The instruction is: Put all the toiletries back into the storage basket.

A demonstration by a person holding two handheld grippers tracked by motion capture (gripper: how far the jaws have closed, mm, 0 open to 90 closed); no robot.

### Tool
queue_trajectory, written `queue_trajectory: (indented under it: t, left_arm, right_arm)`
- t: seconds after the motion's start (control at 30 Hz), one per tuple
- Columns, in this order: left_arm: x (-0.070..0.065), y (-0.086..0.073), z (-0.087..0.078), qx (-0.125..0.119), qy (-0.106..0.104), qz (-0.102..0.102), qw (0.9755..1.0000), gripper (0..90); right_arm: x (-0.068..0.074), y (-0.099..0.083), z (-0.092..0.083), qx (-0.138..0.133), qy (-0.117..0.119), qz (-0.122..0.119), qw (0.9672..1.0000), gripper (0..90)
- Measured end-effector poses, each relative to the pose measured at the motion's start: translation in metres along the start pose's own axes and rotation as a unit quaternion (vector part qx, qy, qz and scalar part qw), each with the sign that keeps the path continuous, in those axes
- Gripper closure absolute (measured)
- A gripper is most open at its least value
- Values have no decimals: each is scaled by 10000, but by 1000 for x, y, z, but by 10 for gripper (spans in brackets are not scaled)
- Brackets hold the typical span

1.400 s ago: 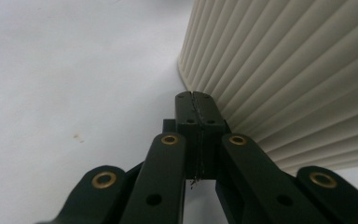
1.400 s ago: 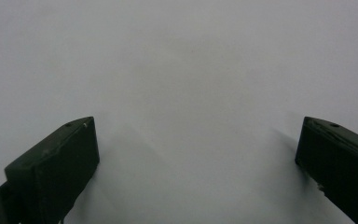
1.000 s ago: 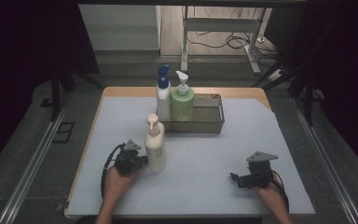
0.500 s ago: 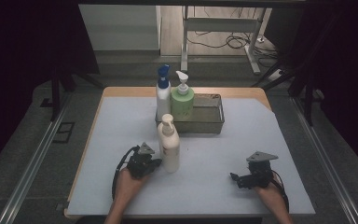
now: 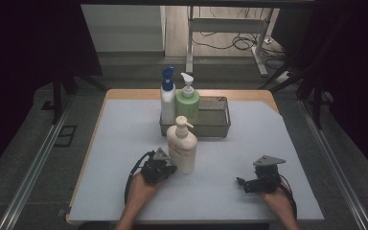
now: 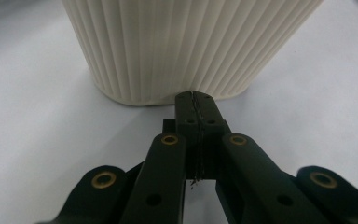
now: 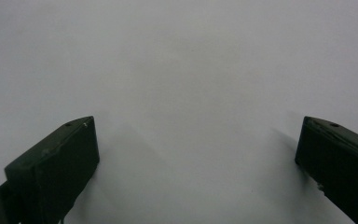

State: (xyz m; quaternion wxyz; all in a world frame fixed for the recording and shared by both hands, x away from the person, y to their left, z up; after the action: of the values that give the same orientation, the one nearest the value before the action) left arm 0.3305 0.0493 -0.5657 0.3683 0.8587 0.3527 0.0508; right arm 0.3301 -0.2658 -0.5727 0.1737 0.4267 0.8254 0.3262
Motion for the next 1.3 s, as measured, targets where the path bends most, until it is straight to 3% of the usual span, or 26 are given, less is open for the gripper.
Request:
queue_trajectory:
  t: [0.47,0.73,1.13,1.3]
  left_arm:
    - [2,-6,-8,41,94,-15,9999,751]
    - [6,-13,-19,-20,307,0,9995,558]
    - [7,-27,-34,-72,599,-70,9982,190]
    - [10,-35,-40,-125,768,-130,9969,110]
  right_arm:
    - [0,0,0,32,13,25,10000,0]
    - [0,1,-1,33,38,-26,10000,0]
    - [12,12,-8,-139,267,-189,9994,0]
    - [19,21,-11,-218,403,-238,9987,0]
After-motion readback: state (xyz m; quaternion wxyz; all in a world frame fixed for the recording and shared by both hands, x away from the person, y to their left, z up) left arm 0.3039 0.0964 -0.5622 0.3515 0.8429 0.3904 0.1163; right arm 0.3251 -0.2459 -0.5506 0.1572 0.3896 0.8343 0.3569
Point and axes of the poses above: each handheld gripper's, and its own axes: z roughly forward along the jaws, y roughly out of its top, x roughly to its left, the point moved 7 cm from there along z, roughly forward along the jaws, and after that the axes turned 1 degree about -y, right-handed, at the moved point
